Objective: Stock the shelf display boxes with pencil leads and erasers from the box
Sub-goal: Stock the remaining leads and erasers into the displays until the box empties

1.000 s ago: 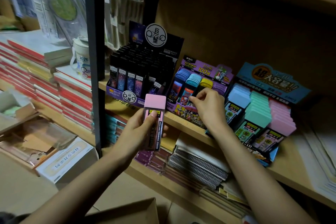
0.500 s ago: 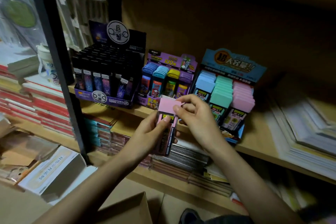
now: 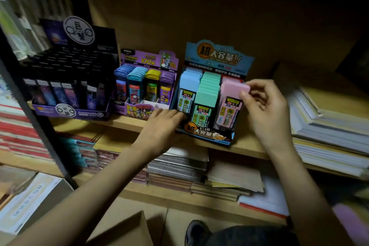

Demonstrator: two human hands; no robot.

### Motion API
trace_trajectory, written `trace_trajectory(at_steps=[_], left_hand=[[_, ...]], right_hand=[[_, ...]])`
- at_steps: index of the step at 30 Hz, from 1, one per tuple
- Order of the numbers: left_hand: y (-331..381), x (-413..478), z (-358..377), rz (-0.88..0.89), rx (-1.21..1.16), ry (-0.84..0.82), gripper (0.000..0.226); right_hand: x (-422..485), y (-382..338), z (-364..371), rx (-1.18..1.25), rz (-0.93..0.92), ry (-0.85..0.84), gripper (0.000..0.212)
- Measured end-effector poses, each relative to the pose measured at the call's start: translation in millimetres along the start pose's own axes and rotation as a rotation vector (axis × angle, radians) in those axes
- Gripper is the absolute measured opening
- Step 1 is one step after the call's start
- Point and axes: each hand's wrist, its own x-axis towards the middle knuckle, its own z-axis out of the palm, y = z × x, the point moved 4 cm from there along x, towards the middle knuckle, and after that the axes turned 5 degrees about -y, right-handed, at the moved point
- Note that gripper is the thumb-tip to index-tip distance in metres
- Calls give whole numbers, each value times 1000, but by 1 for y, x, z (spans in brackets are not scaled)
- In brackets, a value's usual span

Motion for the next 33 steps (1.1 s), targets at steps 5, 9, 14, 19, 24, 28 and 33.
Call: trace_trajectory(at_steps=[5,9,14,19,24,28,33], left_hand=[[-1,2,4,-40,-28,83,32],[-4,2,5,-44,-42,93,30],[-4,2,6,-39,-38,106,28],[-4,2,6,-44,-41,112,28],[-4,1,6,-36,-44,127,28],[-1,1,1,-19,-51,130,31],[-15,-21,-7,-235,-118,418,41]], right_hand=[[-5,15,7,37,47,-72,17],[-7,21,5,124,91,-37,23],[-6,27,-4,80,97,-66,31],[-9,28,3,36,82,-69,25],[-12,24,6,-291,12,37,17],[-14,25,8,-349,44,63,29],[-31,58,22,-20,457,12,86]])
